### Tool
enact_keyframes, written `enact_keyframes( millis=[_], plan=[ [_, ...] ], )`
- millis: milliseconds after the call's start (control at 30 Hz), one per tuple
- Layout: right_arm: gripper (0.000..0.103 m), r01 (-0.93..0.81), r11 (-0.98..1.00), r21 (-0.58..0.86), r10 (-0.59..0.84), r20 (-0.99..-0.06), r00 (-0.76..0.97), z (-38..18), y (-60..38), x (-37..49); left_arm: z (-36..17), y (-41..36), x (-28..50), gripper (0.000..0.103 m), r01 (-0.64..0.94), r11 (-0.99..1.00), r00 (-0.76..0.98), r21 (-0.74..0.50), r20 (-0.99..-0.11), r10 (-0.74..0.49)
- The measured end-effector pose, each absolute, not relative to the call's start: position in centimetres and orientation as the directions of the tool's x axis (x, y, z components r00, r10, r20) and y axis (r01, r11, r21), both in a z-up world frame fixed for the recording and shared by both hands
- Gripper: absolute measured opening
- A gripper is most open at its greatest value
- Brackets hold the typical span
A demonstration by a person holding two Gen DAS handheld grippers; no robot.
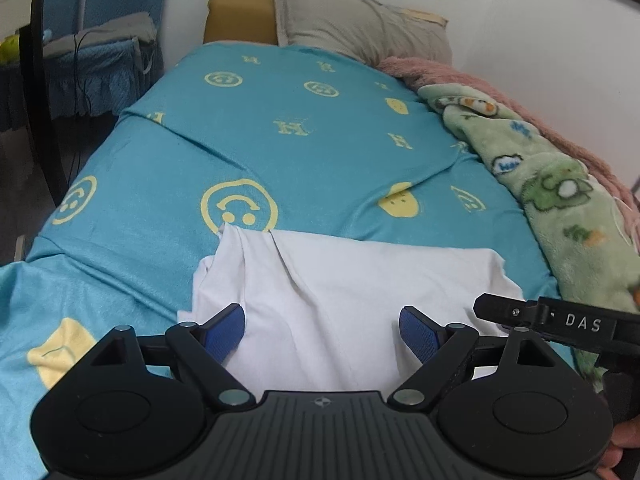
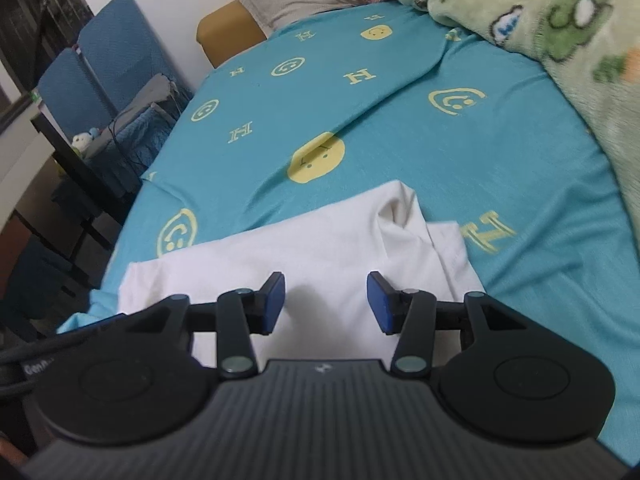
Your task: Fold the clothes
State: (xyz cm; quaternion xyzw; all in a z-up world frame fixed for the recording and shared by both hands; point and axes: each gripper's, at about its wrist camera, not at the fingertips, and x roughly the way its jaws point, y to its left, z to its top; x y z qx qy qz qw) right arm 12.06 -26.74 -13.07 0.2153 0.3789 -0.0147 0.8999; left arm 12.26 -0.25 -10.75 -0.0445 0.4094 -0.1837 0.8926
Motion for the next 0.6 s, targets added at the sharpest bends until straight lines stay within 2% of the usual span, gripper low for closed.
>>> enact_keyframes(
  millis=[233,400,467,600],
  plan=[
    [0.049,0.22,0.894,0.39,0.142,-0.713,0.687,-11.3,-26.0,6.7,-9.6,0.3,7.1,0.086,0.318,0.927,0.579,-0.201,-0.733,-0.357],
    [0.047,0.251,0.904,0.345,0.138,-0.793,0.594,-13.7,-25.3,7.0,-11.1,-0.1,5.6,0.086,0.314,0.943,0.544,-0.114,-0.792,-0.277],
    [0.047,0.255,0.903,0.346,0.146,-0.805,0.575,-14.5,-25.3,7.2,-10.6,0.4,5.3,0.085,0.299,0.944,0.552,-0.136,-0.782,-0.288],
    [0.047,0.265,0.892,0.365,0.156,-0.801,0.578,-14.4,-25.6,7.0,-8.9,2.7,3.9,0.085,0.253,0.922,0.557,-0.293,-0.735,-0.386]
  ],
)
